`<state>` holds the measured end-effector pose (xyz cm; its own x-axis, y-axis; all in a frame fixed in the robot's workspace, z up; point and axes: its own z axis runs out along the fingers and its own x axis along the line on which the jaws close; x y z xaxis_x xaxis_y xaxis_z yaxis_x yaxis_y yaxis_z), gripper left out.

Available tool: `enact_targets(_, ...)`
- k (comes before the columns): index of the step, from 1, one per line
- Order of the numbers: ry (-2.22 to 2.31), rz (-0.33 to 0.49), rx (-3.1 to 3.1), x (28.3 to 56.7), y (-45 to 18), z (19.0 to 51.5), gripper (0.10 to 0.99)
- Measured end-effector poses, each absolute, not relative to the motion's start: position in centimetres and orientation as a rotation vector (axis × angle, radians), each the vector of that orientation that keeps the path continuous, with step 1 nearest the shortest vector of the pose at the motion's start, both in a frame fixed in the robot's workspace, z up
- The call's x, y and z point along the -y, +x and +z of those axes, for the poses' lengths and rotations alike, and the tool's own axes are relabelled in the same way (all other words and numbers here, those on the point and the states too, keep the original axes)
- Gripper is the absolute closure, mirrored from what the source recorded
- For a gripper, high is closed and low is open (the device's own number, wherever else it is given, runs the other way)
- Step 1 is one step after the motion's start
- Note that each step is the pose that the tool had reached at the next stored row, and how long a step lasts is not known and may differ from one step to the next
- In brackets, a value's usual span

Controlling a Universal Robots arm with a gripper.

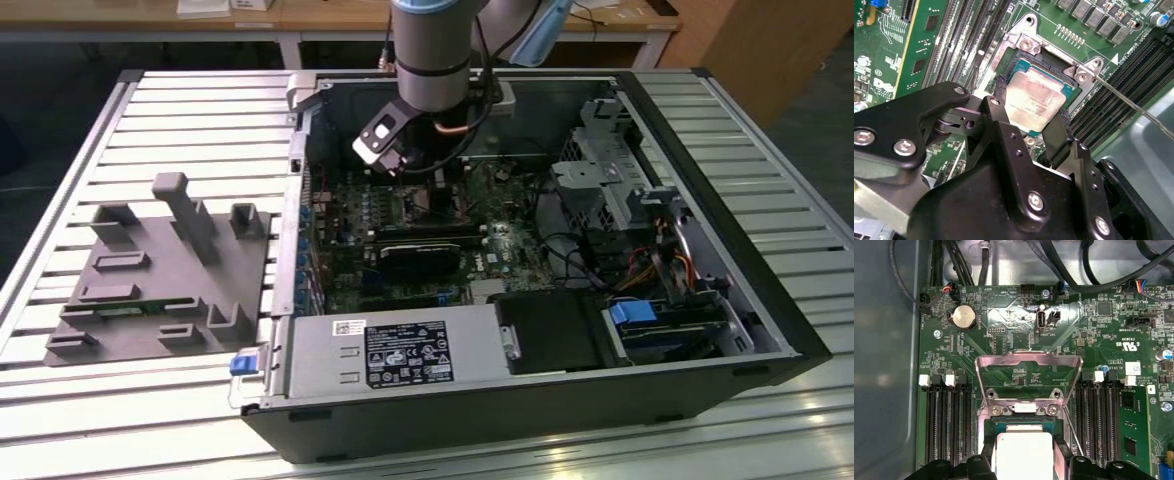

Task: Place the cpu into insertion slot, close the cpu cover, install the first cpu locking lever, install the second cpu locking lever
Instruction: 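Place the cpu into insertion slot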

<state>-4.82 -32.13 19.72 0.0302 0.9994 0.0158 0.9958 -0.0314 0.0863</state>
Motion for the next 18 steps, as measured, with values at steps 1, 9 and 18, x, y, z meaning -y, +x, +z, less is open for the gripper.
enact_targets(1, 2.218, 0.11, -2.15, 32.13, -4.82, 19.68, 0.549)
enact_targets(9, 2.217, 0.11, -2.15, 32.14, -4.83, 19.53, 0.549)
enact_targets(18, 2.218, 0.11, -2.15, 32.13, -4.83, 19.51, 0.475)
